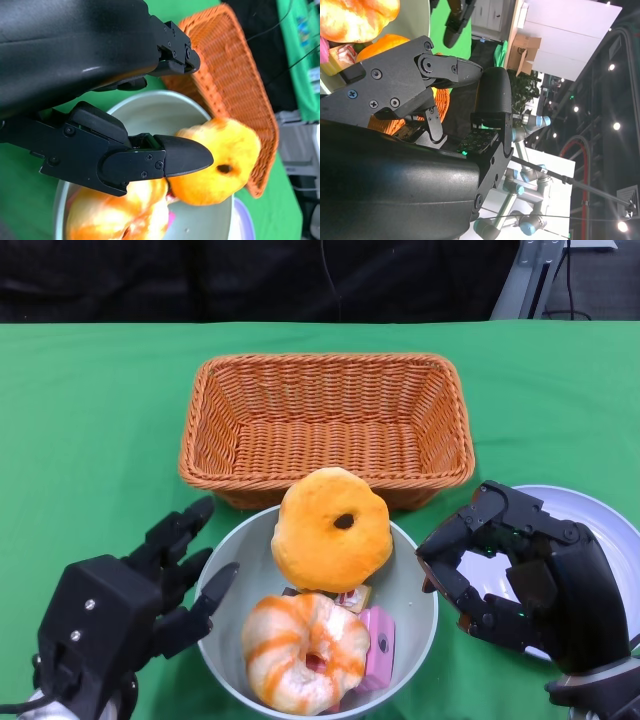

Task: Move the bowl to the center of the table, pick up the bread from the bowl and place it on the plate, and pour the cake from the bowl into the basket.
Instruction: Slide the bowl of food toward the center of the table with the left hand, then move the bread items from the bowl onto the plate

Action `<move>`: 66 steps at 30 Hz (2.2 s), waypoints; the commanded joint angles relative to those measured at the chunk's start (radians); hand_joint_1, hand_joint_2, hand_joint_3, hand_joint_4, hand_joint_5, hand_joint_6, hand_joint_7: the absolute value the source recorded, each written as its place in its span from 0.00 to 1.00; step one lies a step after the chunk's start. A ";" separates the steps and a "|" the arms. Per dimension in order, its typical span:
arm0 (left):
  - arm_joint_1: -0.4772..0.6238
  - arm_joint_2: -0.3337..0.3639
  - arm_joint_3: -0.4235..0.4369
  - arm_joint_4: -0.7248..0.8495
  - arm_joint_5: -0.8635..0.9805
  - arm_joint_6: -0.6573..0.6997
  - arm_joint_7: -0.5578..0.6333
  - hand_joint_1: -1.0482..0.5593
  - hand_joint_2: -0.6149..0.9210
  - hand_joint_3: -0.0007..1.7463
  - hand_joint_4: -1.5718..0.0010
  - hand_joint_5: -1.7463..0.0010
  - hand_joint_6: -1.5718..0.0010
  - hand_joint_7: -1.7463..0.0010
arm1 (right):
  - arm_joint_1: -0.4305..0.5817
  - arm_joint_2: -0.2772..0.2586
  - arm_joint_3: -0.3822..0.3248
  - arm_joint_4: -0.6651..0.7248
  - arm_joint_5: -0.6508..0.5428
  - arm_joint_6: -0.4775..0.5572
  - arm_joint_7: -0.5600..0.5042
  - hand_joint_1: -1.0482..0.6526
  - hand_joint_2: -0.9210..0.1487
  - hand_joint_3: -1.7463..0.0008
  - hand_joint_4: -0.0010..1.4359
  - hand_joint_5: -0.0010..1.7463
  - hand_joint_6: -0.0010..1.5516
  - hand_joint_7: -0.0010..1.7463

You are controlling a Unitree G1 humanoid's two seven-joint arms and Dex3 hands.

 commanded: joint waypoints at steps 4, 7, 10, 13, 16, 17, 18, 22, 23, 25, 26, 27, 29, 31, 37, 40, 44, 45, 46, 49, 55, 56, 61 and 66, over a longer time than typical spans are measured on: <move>0.005 0.024 0.047 -0.042 0.014 -0.039 0.016 0.12 1.00 0.25 0.76 0.96 0.83 0.98 | -0.008 -0.005 -0.007 0.009 0.019 -0.020 0.004 0.44 0.20 0.69 0.53 0.83 0.48 0.69; 0.004 0.029 0.071 -0.071 0.004 -0.049 0.011 0.13 1.00 0.23 0.77 0.97 0.83 0.99 | -0.010 -0.005 -0.008 0.014 0.016 -0.027 0.004 0.44 0.20 0.68 0.53 0.84 0.48 0.69; 0.008 0.006 0.109 -0.095 -0.034 -0.077 0.018 0.17 1.00 0.18 0.74 0.96 0.79 0.98 | -0.009 -0.007 -0.008 0.013 0.010 -0.028 0.002 0.44 0.20 0.68 0.53 0.84 0.48 0.69; 0.010 -0.028 0.150 -0.099 -0.082 -0.165 0.026 0.29 1.00 0.10 0.67 0.95 0.71 0.96 | -0.008 -0.009 -0.009 0.010 0.012 -0.023 0.003 0.43 0.20 0.68 0.53 0.84 0.48 0.69; 0.014 -0.039 0.179 -0.102 -0.130 -0.234 0.008 0.46 1.00 0.09 0.55 0.90 0.56 0.92 | -0.010 -0.008 -0.011 0.019 0.011 -0.031 0.002 0.44 0.21 0.67 0.53 0.83 0.48 0.69; 0.016 -0.039 0.187 -0.102 -0.149 -0.257 -0.003 0.51 1.00 0.08 0.48 0.88 0.49 0.90 | -0.011 -0.009 -0.011 0.021 0.011 -0.031 0.003 0.44 0.21 0.67 0.53 0.83 0.48 0.69; 0.018 -0.037 0.192 -0.099 -0.166 -0.279 -0.015 0.53 1.00 0.08 0.45 0.86 0.45 0.89 | -0.011 -0.011 -0.012 0.022 0.012 -0.030 0.004 0.44 0.21 0.66 0.53 0.83 0.48 0.68; 0.048 -0.027 0.205 -0.066 -0.241 -0.377 -0.100 0.61 1.00 0.14 0.42 0.62 0.31 0.85 | -0.010 -0.012 -0.014 0.025 0.019 -0.028 0.006 0.45 0.22 0.66 0.53 0.84 0.49 0.68; 0.057 -0.027 0.208 -0.054 -0.249 -0.402 -0.116 0.62 1.00 0.16 0.44 0.52 0.29 0.83 | -0.012 -0.015 -0.016 0.029 0.021 -0.031 0.009 0.45 0.22 0.66 0.53 0.84 0.49 0.68; 0.076 -0.029 0.214 -0.023 -0.246 -0.458 -0.133 0.63 1.00 0.18 0.46 0.42 0.29 0.79 | -0.009 -0.018 -0.019 0.029 0.022 -0.026 0.009 0.45 0.22 0.65 0.53 0.84 0.49 0.68; 0.082 -0.030 0.215 -0.010 -0.244 -0.478 -0.137 0.64 0.99 0.20 0.49 0.33 0.32 0.71 | -0.007 -0.019 -0.020 0.029 0.022 -0.025 0.009 0.46 0.23 0.65 0.54 0.84 0.49 0.68; 0.094 -0.031 0.217 0.007 -0.233 -0.505 -0.137 0.64 0.99 0.22 0.51 0.30 0.35 0.65 | -0.007 -0.021 -0.021 0.035 0.030 -0.031 0.016 0.46 0.23 0.65 0.54 0.84 0.49 0.68; 0.109 -0.033 0.217 0.034 -0.222 -0.545 -0.138 0.64 0.98 0.24 0.54 0.23 0.41 0.53 | -0.009 -0.028 -0.023 0.046 0.045 -0.044 0.030 0.48 0.26 0.61 0.53 0.84 0.49 0.68; 0.117 -0.036 0.219 0.070 -0.228 -0.591 -0.145 0.64 0.99 0.24 0.55 0.21 0.44 0.47 | -0.010 -0.031 -0.027 0.060 0.055 -0.055 0.040 0.48 0.27 0.60 0.53 0.85 0.49 0.68; 0.123 -0.050 0.215 0.126 -0.254 -0.675 -0.159 0.62 1.00 0.23 0.55 0.19 0.48 0.41 | 0.006 -0.046 -0.030 0.063 0.080 -0.048 0.072 0.47 0.28 0.59 0.54 0.84 0.49 0.67; 0.127 -0.059 0.209 0.129 -0.249 -0.689 -0.152 0.62 1.00 0.23 0.55 0.18 0.49 0.41 | 0.010 -0.064 -0.036 0.060 0.089 -0.040 0.091 0.46 0.23 0.64 0.52 0.83 0.48 0.65; 0.130 -0.073 0.199 0.142 -0.234 -0.715 -0.145 0.61 1.00 0.22 0.54 0.18 0.50 0.38 | 0.020 -0.086 -0.045 0.042 0.083 -0.025 0.101 0.46 0.19 0.69 0.54 0.79 0.51 0.61; 0.130 -0.075 0.198 0.145 -0.233 -0.720 -0.146 0.61 1.00 0.22 0.54 0.17 0.50 0.37 | 0.022 -0.090 -0.046 0.037 0.080 -0.021 0.101 0.46 0.19 0.70 0.54 0.78 0.51 0.60; 0.129 -0.081 0.197 0.152 -0.229 -0.730 -0.144 0.61 1.00 0.22 0.54 0.17 0.50 0.37 | 0.025 -0.098 -0.045 0.030 0.078 -0.019 0.106 0.46 0.19 0.70 0.54 0.78 0.51 0.60; 0.125 -0.090 0.196 0.174 -0.223 -0.757 -0.143 0.62 1.00 0.23 0.54 0.17 0.50 0.36 | 0.028 -0.110 -0.042 0.018 0.059 -0.032 0.110 0.47 0.17 0.71 0.54 0.78 0.52 0.58; 0.119 -0.102 0.187 0.213 -0.196 -0.800 -0.136 0.61 1.00 0.21 0.53 0.19 0.52 0.34 | 0.053 -0.105 -0.022 -0.107 -0.121 -0.051 0.045 0.41 0.20 0.73 0.51 0.71 0.52 0.47; 0.120 -0.104 0.185 0.215 -0.192 -0.803 -0.133 0.61 1.00 0.22 0.53 0.19 0.52 0.34 | 0.060 -0.105 -0.019 -0.141 -0.169 -0.050 0.030 0.41 0.16 0.80 0.50 0.68 0.52 0.43; 0.110 -0.107 0.179 0.240 -0.167 -0.827 -0.117 0.60 0.99 0.23 0.55 0.17 0.53 0.33 | 0.070 -0.132 -0.003 -0.289 -0.422 -0.047 -0.016 0.33 0.03 0.98 0.41 0.48 0.45 0.21; 0.108 -0.108 0.176 0.246 -0.163 -0.834 -0.110 0.60 1.00 0.22 0.55 0.17 0.53 0.32 | 0.081 -0.137 0.012 -0.334 -0.482 -0.014 -0.034 0.29 0.01 1.00 0.39 0.40 0.45 0.10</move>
